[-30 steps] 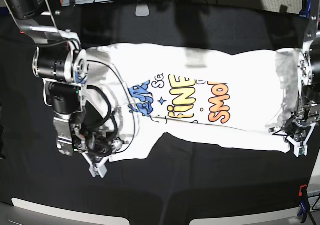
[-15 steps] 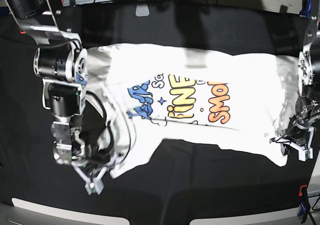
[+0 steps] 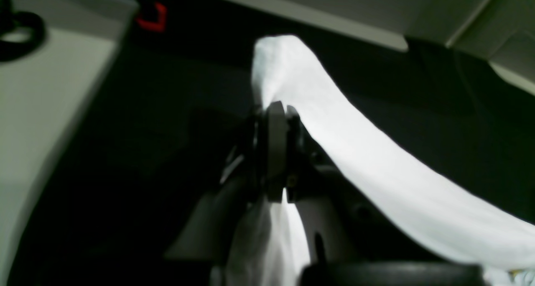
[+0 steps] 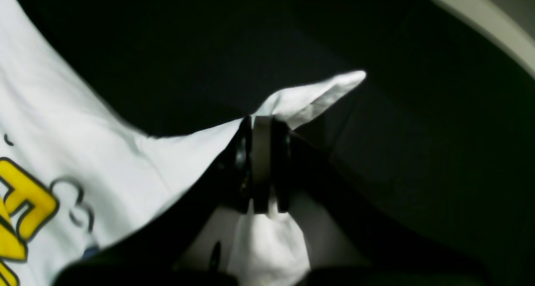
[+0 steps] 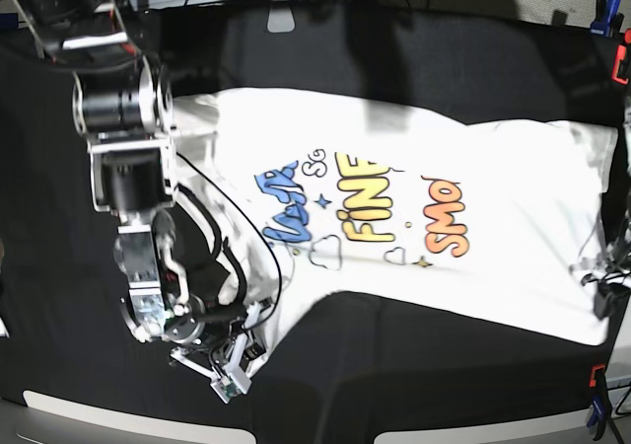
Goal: Layout the t-shirt on the table in an organized manner, then fold the t-shirt properly
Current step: 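Fold the t-shirt edges inward with both grippers toward the graphic, then fold the held edge over the graphic with the right gripper, narrowing the shirt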
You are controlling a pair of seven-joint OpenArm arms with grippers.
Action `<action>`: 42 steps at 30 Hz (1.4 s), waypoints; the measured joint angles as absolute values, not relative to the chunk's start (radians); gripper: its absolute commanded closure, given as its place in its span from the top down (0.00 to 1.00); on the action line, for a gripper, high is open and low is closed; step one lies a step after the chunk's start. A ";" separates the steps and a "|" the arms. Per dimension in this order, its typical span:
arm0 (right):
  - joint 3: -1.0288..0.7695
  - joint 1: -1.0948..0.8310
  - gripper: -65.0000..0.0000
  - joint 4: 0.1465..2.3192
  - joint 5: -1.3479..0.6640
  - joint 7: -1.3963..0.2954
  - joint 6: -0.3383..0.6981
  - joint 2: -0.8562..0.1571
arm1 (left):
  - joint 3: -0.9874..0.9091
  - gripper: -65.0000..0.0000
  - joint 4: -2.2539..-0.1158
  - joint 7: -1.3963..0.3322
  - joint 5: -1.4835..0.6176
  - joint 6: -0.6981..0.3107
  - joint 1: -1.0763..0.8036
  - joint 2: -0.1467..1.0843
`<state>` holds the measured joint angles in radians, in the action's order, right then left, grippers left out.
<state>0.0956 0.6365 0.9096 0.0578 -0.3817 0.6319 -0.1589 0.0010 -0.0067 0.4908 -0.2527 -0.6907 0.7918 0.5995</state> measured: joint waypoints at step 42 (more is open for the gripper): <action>-0.068 0.031 0.00 1.785 0.001 -0.493 0.595 -0.212 | -0.515 0.00 -1.078 -0.019 -0.479 -0.691 -0.047 0.543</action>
